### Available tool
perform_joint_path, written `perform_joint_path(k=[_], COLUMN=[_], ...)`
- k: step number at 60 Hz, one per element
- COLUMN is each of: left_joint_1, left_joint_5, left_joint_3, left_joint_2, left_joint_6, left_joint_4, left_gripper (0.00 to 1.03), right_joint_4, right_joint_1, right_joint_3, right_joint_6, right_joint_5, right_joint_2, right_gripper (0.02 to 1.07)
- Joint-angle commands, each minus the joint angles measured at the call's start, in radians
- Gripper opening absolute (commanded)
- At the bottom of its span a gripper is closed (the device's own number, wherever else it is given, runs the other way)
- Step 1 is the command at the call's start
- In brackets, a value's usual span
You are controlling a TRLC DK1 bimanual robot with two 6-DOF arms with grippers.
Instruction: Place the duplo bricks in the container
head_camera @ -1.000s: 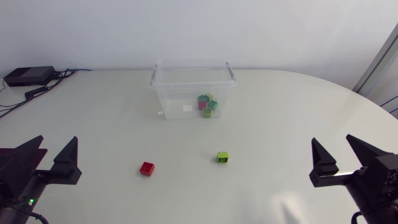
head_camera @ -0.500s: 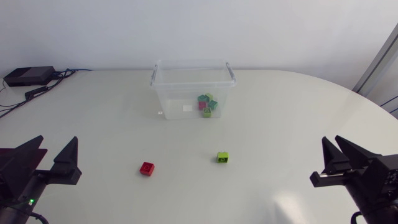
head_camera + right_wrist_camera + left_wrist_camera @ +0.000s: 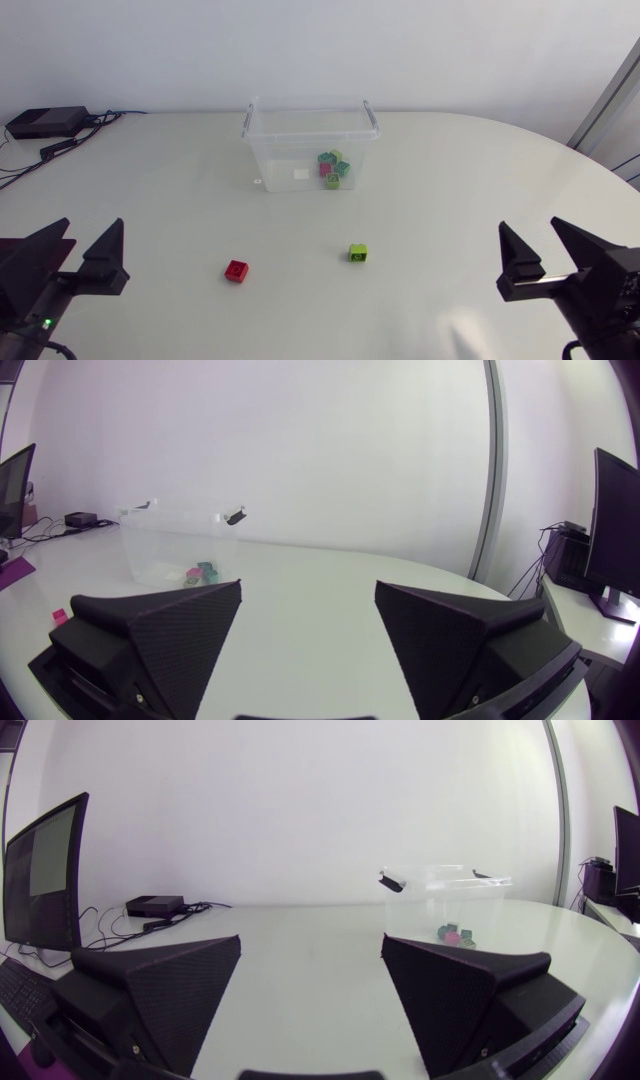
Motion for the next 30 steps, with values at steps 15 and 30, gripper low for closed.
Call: perform_joint_path(k=[15, 30], left_joint_1=[-0.012, -0.071], left_joint_5=[0.0, 0.0], left_joint_3=[0.404, 0.714], left_joint_2=[0.299, 0.641], left_joint_6=[-0.091, -0.153], left_joint_4=[-0.143, -0.387], left_gripper=[0.99, 0.98], right_joint_4=[-0.035, -0.14], right_joint_1=[0.041, 0.084], right_joint_3=[0.286, 0.51], right_joint_6=[0.053, 0.103], right_joint_5=[0.023, 0.026], right_joint_2=[0.33, 0.577], right_gripper=[1.02, 1.02])
